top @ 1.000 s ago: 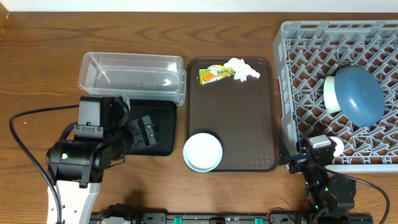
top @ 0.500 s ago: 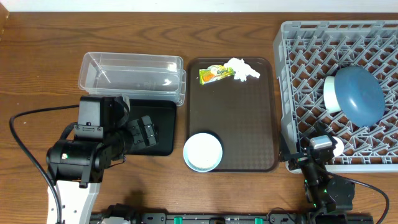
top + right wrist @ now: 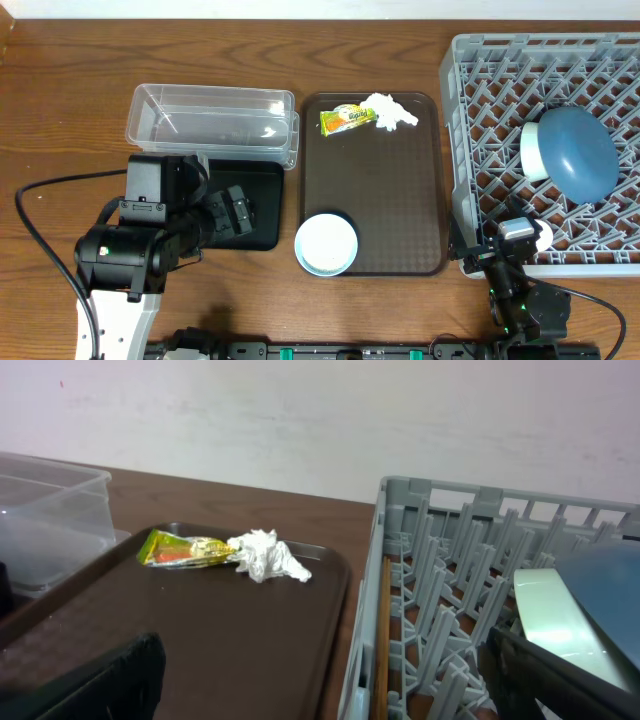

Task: Sort waste into correct bins and load items into the dishwasher rack
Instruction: 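Reach the left gripper to the white bowl and grasp it, then tip the white bowl with the left gripper, dumping rice onto the black tray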

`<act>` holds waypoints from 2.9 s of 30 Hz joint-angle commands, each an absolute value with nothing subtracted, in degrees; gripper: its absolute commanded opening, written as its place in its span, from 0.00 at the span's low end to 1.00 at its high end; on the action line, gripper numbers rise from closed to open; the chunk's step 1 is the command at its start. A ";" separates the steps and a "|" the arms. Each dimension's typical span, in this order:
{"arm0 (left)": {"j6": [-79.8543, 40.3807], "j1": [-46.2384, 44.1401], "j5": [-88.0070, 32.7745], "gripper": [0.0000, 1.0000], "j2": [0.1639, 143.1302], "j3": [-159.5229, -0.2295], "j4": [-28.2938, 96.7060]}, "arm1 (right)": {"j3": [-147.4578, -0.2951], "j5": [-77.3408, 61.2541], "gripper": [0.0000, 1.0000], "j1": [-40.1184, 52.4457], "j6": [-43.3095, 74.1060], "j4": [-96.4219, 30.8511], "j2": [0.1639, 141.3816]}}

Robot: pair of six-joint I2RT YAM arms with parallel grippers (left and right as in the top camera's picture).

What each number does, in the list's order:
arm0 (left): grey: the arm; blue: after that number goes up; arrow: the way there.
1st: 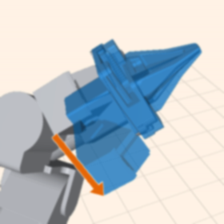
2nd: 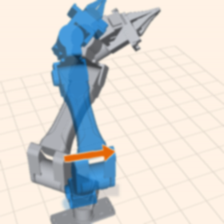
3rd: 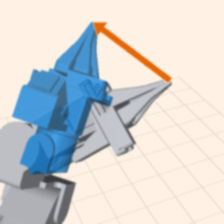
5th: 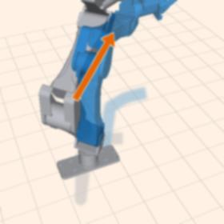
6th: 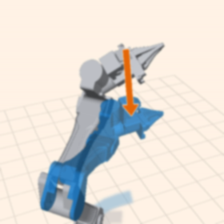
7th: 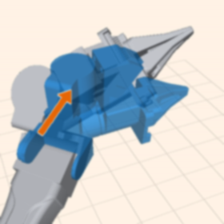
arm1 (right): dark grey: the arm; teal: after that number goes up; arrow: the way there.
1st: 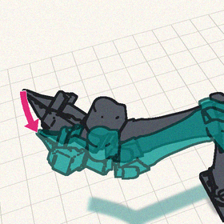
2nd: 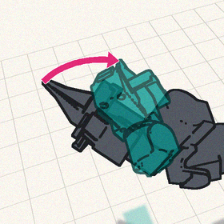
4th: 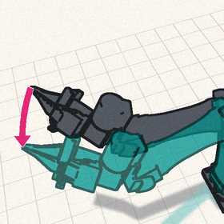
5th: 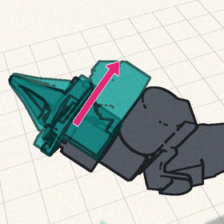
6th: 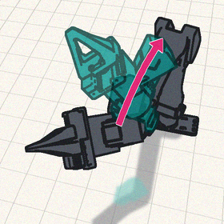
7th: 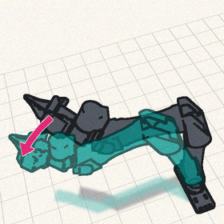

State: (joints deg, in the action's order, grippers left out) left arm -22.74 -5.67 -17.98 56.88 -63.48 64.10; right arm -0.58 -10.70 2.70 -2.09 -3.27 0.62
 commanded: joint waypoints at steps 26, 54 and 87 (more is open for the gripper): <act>-43.83 -53.43 0.03 0.62 96.53 -63.22 44.42 | -0.32 -10.96 0.99 1.89 -1.32 -3.20 0.34; -27.86 -53.67 3.90 0.14 103.48 -63.22 38.02 | -0.32 -10.96 0.99 1.89 -1.32 -3.18 0.34; -12.93 -14.31 -35.27 0.06 81.08 -65.47 51.13 | -0.32 -10.96 0.99 1.89 -1.32 -3.20 0.36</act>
